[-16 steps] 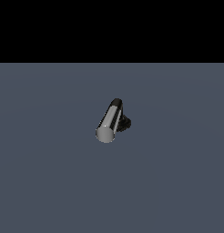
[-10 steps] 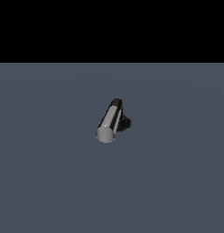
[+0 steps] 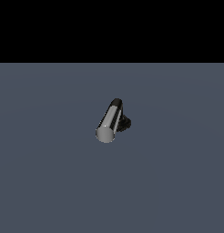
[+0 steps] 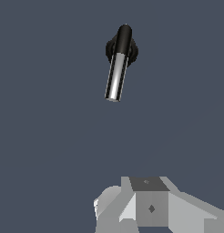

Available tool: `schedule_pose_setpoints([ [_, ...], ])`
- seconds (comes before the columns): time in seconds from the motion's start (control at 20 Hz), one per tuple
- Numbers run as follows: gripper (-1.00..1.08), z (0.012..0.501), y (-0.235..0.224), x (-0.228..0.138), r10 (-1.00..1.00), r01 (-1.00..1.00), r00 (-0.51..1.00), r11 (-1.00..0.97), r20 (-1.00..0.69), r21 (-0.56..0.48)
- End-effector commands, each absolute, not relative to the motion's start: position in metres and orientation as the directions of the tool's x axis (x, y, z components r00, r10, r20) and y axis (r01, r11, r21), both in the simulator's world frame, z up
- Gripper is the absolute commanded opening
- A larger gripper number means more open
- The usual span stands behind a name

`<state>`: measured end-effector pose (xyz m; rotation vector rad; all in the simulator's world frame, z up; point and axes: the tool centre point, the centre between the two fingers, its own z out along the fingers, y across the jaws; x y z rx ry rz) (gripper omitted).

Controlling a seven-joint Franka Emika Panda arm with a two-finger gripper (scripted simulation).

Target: Turn on the faucet by rotating a designated handle.

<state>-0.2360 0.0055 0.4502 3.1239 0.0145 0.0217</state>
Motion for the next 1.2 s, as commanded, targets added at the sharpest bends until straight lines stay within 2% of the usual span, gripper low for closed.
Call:
schedule_pose_setpoints([
  [0.0, -1.0, 0.434, 0.009, -0.231, 0.005, 0.004, 1.0, -1.0, 0.013, 0.017],
  [1.15, -1.0, 0.25, 0.043, -0.167, -0.046, -0.046, 0.999, -0.999, 0.006, 0.006],
])
